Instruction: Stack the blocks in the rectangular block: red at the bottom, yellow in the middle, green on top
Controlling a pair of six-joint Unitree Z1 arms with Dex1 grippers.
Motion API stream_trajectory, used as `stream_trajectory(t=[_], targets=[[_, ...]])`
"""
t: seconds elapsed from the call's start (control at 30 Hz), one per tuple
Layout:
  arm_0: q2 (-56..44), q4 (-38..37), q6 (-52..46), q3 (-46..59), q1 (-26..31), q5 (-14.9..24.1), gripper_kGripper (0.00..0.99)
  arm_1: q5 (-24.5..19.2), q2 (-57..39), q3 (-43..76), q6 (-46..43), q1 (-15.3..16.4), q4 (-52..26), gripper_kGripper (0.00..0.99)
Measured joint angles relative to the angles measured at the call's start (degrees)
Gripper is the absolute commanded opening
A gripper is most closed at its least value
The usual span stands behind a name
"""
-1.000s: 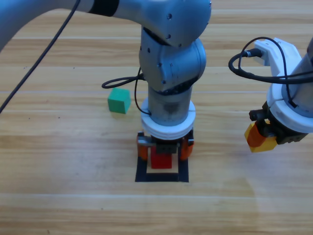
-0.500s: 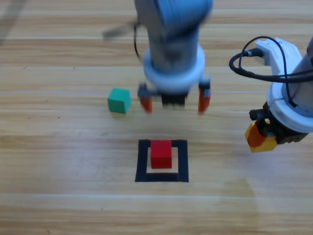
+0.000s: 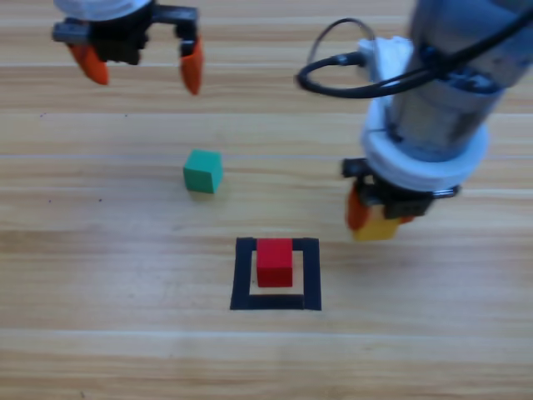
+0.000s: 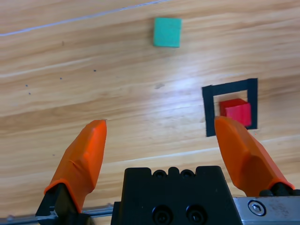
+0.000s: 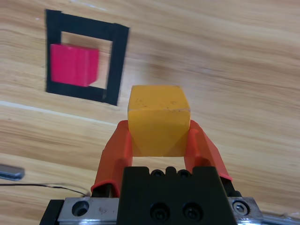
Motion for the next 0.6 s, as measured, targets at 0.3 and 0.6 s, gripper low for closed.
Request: stream_trajectory(t=[0.3, 0.6], targets=[[-0.06, 0.00, 8.78, 1.46, 9.61, -5.10, 0.960, 0.00, 7.48, -10.33, 3.82, 4.05, 3.21, 0.000], [-0.05, 0.00, 10.78, 1.53, 12.25, -6.44, 0.963, -0.44, 11.94, -15.91, 5.40, 6.71, 5.85, 0.000]])
